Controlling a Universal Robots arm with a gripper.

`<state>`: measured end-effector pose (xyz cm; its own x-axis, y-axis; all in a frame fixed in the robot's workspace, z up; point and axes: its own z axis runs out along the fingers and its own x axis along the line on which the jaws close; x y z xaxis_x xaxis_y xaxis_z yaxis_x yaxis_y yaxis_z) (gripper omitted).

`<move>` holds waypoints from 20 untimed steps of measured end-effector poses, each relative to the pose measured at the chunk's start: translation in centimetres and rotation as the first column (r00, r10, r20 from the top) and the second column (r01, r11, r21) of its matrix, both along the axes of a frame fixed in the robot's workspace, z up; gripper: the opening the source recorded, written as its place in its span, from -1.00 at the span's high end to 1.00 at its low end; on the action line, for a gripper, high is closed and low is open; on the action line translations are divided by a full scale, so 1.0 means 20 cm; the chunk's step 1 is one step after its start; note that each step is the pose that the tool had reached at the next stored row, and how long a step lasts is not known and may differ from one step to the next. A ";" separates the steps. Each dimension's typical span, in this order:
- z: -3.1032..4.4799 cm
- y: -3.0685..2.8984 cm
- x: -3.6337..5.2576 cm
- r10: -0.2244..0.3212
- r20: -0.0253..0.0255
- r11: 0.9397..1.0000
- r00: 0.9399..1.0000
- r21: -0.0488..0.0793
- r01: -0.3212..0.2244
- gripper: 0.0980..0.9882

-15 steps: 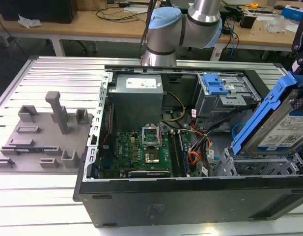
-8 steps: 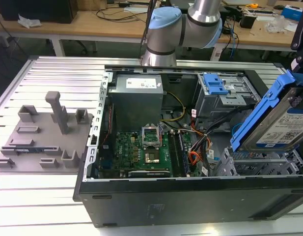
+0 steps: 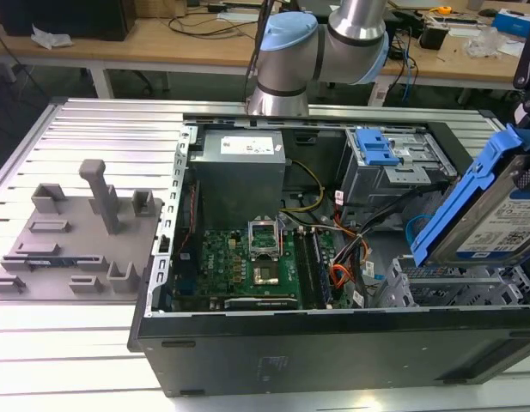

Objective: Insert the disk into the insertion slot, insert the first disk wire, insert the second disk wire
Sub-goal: 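Insert the disk into the insertion slot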

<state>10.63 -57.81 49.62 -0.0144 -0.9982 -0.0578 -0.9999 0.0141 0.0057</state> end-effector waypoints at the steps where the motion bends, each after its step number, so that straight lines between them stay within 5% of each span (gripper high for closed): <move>1: 0.000 0.000 0.000 0.000 0.004 1.000 1.000 -0.002 0.000 0.40; 3: 0.000 0.000 0.000 0.000 0.009 1.000 1.000 -0.004 0.000 0.40; 13: -0.001 0.003 0.003 0.000 0.009 1.000 1.000 -0.005 0.000 0.40; 20: -0.001 0.047 0.013 0.000 0.009 1.000 1.000 -0.006 0.000 0.40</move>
<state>10.89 -56.87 49.60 -0.0137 -0.9985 -0.0523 -0.9999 0.0139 -0.0038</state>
